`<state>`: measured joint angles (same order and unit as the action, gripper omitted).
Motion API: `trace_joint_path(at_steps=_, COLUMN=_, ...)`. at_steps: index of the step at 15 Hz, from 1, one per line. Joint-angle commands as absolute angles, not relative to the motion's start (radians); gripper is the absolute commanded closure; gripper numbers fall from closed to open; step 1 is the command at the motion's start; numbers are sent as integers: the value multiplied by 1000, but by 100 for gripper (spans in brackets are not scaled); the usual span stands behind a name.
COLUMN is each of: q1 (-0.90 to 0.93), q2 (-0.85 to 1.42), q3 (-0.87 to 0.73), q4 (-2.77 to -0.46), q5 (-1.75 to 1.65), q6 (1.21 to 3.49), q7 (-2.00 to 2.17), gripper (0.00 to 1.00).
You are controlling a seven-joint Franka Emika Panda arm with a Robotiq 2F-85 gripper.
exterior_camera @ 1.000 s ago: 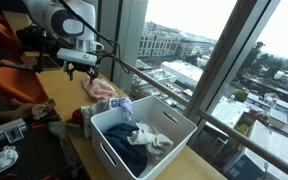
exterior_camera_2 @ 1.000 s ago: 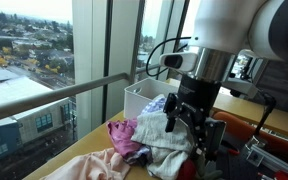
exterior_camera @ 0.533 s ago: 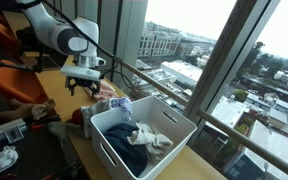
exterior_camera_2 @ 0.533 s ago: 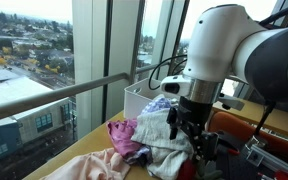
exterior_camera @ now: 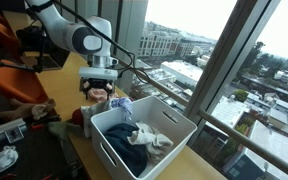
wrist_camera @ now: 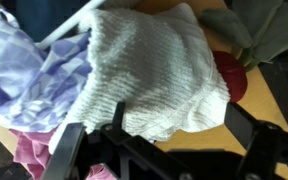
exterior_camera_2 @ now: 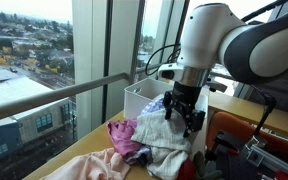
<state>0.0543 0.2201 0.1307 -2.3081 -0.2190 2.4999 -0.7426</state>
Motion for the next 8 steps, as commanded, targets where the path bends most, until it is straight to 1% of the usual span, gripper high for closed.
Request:
trace_joint_path(at_steps=1, q1=0, q2=194, q3=107, q4=-2256, q5=-232, q6=2437, q7=-912, gripper=0)
trace_joint_path(at_steps=8, q1=-110, q2=271, q3=36, q4=-2110, q5=-186, q6=2390, q7=-1242, gripper=0)
